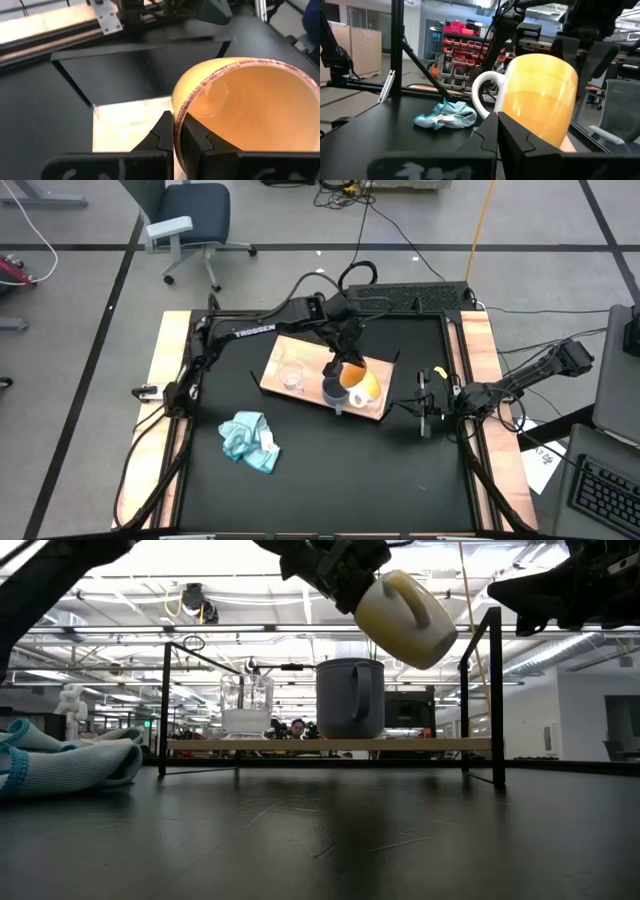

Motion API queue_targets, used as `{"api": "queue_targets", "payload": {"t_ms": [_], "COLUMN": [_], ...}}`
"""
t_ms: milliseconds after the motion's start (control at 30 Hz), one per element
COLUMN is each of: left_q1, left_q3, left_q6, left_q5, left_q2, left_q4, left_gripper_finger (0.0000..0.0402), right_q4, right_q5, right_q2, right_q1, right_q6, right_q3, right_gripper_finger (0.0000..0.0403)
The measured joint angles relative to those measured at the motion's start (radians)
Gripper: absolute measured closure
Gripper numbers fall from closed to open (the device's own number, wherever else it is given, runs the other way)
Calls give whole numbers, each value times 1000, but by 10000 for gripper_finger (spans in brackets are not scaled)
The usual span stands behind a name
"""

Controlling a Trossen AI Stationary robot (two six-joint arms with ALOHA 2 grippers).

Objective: Stack small to large cups/mugs on shelf
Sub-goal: Put the yellow mug on the shelf

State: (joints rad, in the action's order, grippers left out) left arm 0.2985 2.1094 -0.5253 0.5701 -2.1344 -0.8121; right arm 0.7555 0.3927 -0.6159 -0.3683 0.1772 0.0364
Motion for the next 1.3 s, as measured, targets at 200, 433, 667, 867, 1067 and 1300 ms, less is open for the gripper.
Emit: {"api": "queue_targets", "payload": {"t_ms": [200,433,667,867,1067,1300], "left_q1": [-2,-15,-20,-24,-39,-63], "left_q3": [82,91,91,92,90,95], "left_q6": [-59,-114,-137,-161,-199,-227], "left_q5": [-55,-147,-177,-185,-228,-300], "left_q2": [-57,-88,-90,-98,-131,-142], "left_q4": [-98,-135,-146,-148,-161,-167], "left_gripper_finger": [392,392,392,392,392,392], "right_q4": [-14,-37,-45,-46,-51,-52], "right_q5": [0,-1,-1,-1,-1,-1], "right_q2": [0,0,0,0,-1,-6], "right_q1": [0,0,0,0,0,0], "right_q6": [0,-4,-7,-8,-8,-13], "right_q3": [0,0,0,0,0,0], "right_gripper_finger": [403,403,403,403,403,403]}}
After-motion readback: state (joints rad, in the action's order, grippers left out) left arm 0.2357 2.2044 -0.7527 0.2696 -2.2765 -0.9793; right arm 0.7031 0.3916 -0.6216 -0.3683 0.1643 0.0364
